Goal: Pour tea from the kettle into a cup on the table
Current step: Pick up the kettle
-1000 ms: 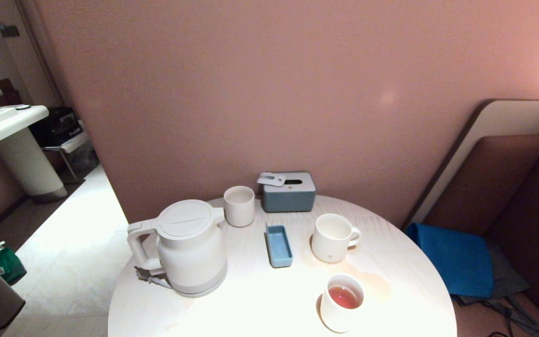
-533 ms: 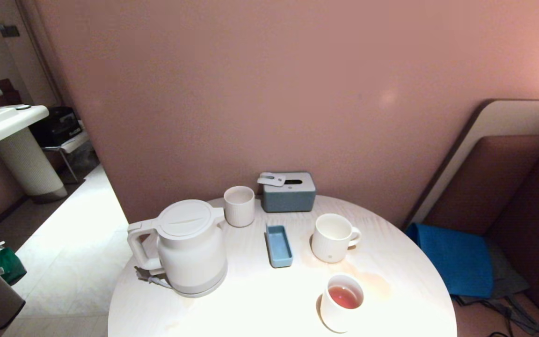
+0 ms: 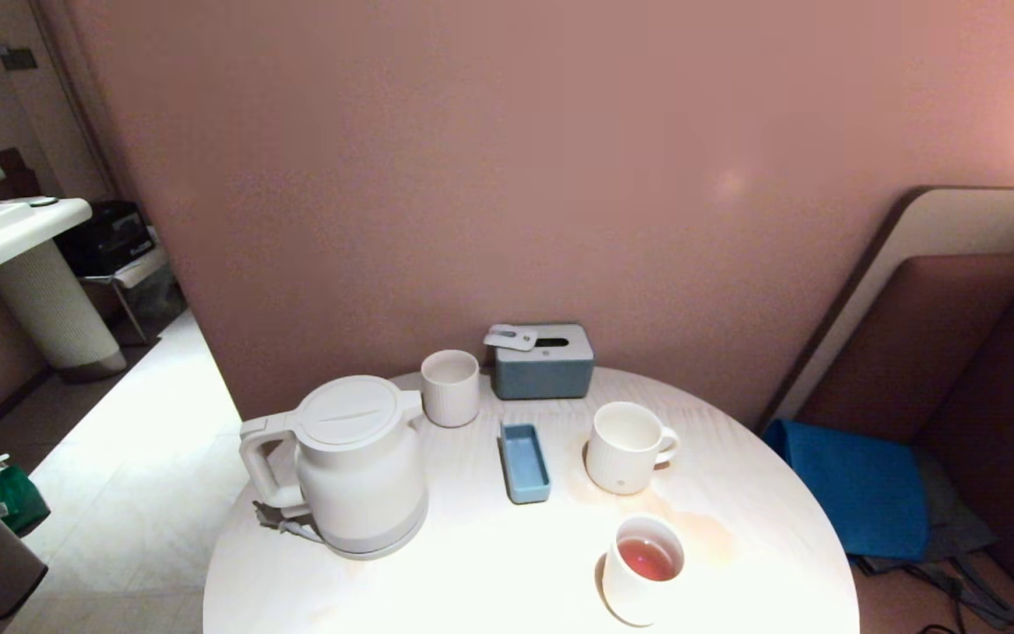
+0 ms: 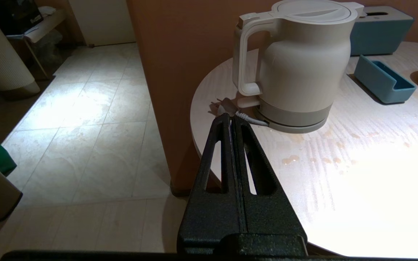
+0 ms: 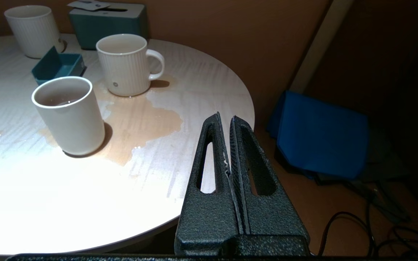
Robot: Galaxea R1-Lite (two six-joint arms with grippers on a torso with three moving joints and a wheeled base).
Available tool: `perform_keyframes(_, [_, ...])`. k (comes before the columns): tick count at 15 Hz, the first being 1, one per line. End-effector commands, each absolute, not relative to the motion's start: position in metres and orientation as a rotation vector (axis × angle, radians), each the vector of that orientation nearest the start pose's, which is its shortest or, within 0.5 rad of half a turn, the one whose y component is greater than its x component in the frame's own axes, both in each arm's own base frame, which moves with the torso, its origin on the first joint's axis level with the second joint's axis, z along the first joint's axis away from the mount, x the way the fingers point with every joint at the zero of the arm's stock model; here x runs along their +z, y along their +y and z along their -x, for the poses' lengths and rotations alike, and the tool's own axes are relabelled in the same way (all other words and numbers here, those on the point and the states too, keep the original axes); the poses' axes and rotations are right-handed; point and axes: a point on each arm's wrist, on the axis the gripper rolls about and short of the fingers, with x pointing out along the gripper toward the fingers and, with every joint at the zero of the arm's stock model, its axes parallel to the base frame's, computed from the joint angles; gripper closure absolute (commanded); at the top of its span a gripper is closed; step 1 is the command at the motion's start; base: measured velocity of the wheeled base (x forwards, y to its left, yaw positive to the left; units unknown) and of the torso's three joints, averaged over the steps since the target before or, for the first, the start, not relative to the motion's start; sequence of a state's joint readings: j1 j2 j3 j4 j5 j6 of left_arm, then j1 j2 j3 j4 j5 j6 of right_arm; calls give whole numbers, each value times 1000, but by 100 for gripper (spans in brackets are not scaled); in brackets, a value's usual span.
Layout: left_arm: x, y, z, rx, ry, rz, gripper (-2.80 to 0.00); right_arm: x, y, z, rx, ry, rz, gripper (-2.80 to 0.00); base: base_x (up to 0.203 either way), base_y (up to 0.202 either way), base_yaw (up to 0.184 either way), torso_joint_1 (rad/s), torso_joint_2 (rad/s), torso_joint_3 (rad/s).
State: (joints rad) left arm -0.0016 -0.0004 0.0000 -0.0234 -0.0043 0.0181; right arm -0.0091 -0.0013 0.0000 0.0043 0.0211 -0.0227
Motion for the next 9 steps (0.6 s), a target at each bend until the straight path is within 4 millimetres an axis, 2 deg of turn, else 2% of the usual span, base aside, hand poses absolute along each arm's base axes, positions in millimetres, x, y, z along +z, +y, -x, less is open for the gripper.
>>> perform_keyframes(1, [78,0,23,-6,-23,-18,0,75,1,23,12,4,23,0,0,0,0,0,0,0])
perform_keyframes(9, [78,0,23,-6,-24,-28,0,75,1,23,12,4,23,0,0,0,0,0,0,0])
